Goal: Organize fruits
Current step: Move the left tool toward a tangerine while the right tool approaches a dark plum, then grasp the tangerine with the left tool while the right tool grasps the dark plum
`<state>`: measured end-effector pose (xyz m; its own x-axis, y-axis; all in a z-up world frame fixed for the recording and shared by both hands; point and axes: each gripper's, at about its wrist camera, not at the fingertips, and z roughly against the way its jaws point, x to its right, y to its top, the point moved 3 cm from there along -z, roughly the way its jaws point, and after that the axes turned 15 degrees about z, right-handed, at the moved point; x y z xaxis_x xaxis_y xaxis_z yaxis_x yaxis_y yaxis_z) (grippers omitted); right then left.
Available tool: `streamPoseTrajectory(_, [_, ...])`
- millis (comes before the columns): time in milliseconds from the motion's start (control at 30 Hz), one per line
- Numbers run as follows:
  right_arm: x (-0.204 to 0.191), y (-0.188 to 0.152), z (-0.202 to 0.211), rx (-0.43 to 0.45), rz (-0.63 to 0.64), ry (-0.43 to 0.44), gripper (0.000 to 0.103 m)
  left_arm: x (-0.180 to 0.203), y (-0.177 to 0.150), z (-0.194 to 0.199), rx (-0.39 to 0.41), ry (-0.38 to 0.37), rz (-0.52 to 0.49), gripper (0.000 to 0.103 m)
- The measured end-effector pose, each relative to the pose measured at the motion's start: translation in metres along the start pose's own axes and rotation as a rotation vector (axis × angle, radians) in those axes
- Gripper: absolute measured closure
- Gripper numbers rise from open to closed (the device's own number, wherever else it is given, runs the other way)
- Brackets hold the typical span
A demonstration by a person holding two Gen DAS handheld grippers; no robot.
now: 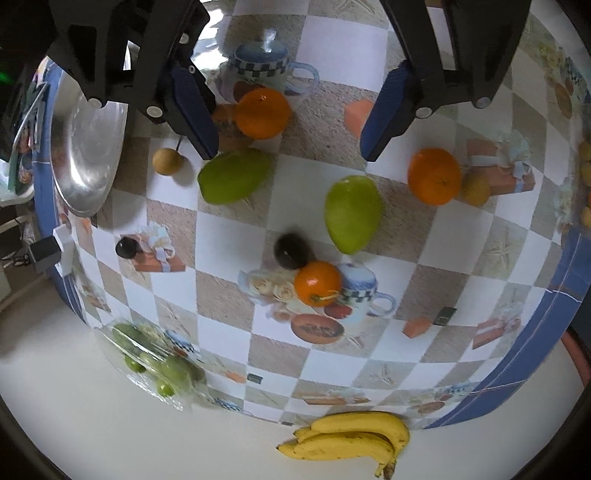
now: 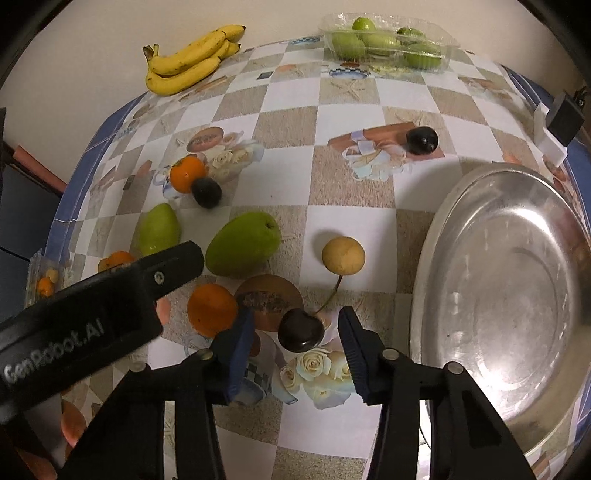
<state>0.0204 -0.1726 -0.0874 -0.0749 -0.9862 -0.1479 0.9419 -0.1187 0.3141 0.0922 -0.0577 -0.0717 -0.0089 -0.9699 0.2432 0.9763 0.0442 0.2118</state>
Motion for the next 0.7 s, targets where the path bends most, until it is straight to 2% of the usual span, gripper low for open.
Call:
streamPoseTrajectory(133, [0.0,-0.002,-0.004,-0.014,-0.007,-0.004,0.065,0.004,-0.004,-0.003,-0.03,-0.016,-0.005,0.028])
streamPoseTrajectory(233, [0.002,-0.004,-0.007,-0.022,-0.011,-0.005,0.065,0.005,-0.007,-0.008,-0.051,-0.017,-0.004,0.029])
streamPoseTrajectory(333, [0.001,-0.006,-0.008,-0.026,-0.015,-0.001,0.075,0.005,-0.009,-0.01,-0.065,-0.017,-0.002,0.034])
streamPoseTrajectory(467, [0.0,-0.006,-0.007,-0.022,-0.022,0.003,0.076,0.005,-0.011,-0.013,-0.085,-0.032,0.014,0.034])
streamPoseTrajectory(633, [0.002,-0.007,0.004,0.001,-0.034,-0.002,0.076,0.006,-0.014,-0.014,-0.105,-0.052,0.03,0.04])
streamPoseTrajectory(700, [0.004,-0.009,0.009,0.007,-0.043,-0.004,0.076,0.007,-0.016,-0.016,-0.114,-0.056,0.036,0.048])
